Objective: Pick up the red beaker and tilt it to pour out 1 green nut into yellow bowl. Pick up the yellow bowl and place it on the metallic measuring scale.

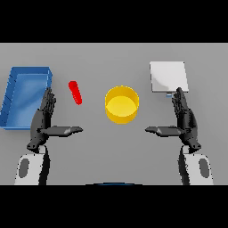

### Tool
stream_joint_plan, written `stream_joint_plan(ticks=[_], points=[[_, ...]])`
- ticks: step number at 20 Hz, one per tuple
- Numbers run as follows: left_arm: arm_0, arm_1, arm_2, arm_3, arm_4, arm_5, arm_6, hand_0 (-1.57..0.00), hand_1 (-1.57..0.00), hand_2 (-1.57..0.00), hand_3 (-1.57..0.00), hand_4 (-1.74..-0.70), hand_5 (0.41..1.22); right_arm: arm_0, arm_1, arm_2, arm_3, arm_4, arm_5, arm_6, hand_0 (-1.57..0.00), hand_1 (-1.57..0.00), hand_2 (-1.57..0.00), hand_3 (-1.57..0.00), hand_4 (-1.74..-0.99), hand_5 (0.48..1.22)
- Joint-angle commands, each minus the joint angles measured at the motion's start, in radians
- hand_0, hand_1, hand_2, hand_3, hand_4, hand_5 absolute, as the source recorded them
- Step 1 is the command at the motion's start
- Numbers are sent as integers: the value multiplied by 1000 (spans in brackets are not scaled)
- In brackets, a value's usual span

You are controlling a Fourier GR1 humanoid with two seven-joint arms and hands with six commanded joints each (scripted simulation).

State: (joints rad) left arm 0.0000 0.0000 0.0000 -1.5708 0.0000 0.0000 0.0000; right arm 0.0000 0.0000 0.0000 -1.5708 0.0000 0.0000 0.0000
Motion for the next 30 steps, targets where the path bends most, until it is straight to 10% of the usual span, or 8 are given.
stream_joint_plan(ticks=[1, 6, 9, 16, 30], points=[[-3, -1, 0, 2, 0, 2, 2, 1, 1, 1, 1, -1204, 652, -2, 0, 0, 1, 0, -1, 2, 1, 1, 1, 1, -1245, 681], [-22, -2, 2, 13, -5, 8, 7, 1, 1, 1, 1, -1204, 652, -9, 2, 1, 12, 4, -2, -1, 1, 1, 1, 1, -1245, 681], [38, 50, -74, -85, -101, -6, 12, 1, 1, 1, 1, -1212, 650, 61, -70, 90, -74, 208, -46, -110, 1, 1, 1, 1, -1239, 679], [31, 60, -113, -96, -148, -14, 72, 1, 1, 1, 1, -1254, 679, 85, -73, 119, -122, 235, -36, -90, 1, 1, 1, 1, -1254, 682], [-295, 43, -1, 379, -139, 6, 5, 1, 1, 1, 1, -1339, 717, 82, -68, 94, -120, 174, -13, -83, 1, 1, 1, 1, -1341, 689]])
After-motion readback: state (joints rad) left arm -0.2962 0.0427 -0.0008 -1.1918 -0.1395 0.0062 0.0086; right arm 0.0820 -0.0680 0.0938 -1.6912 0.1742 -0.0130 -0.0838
